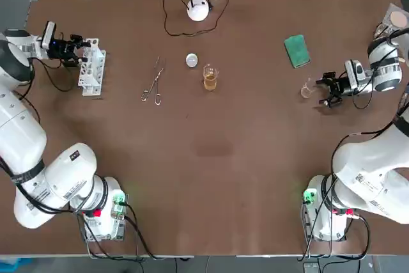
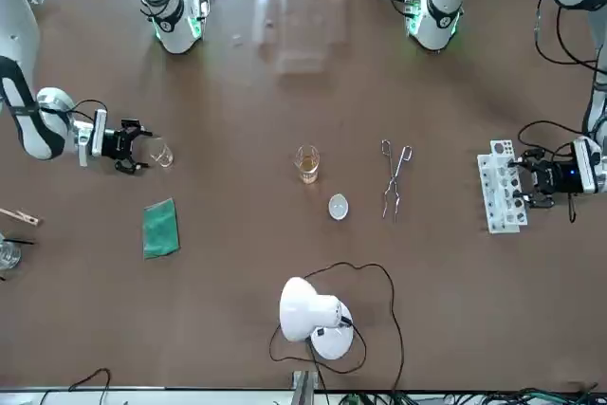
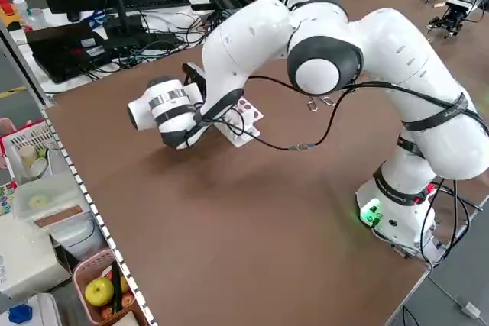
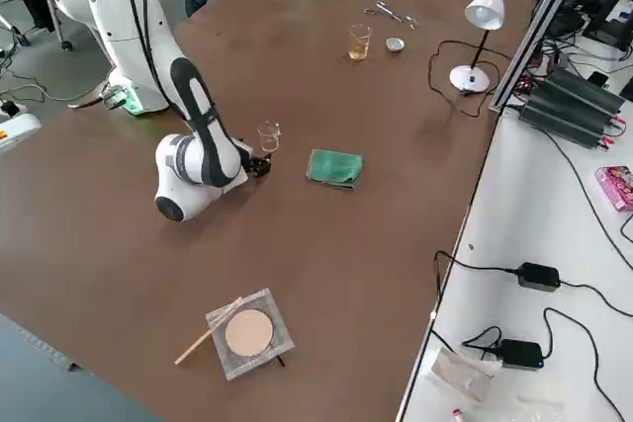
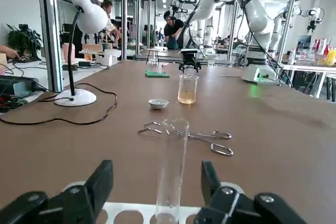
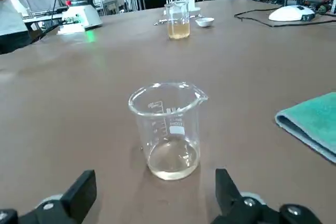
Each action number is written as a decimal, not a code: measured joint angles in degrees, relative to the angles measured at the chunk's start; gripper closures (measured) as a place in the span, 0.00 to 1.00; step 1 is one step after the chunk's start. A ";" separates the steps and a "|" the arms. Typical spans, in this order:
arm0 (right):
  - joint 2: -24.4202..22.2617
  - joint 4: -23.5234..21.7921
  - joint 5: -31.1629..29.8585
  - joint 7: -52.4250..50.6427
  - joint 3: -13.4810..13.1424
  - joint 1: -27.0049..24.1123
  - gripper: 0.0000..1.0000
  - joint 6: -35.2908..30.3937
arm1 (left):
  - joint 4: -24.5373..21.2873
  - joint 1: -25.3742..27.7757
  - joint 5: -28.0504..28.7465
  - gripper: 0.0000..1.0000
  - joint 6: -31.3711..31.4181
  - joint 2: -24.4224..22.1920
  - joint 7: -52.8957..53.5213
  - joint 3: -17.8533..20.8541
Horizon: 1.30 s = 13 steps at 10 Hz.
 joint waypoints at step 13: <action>2.60 1.95 2.18 -3.07 2.70 1.60 0.00 -1.57 | -1.02 1.09 0.00 0.61 -0.59 -0.37 0.26 -0.43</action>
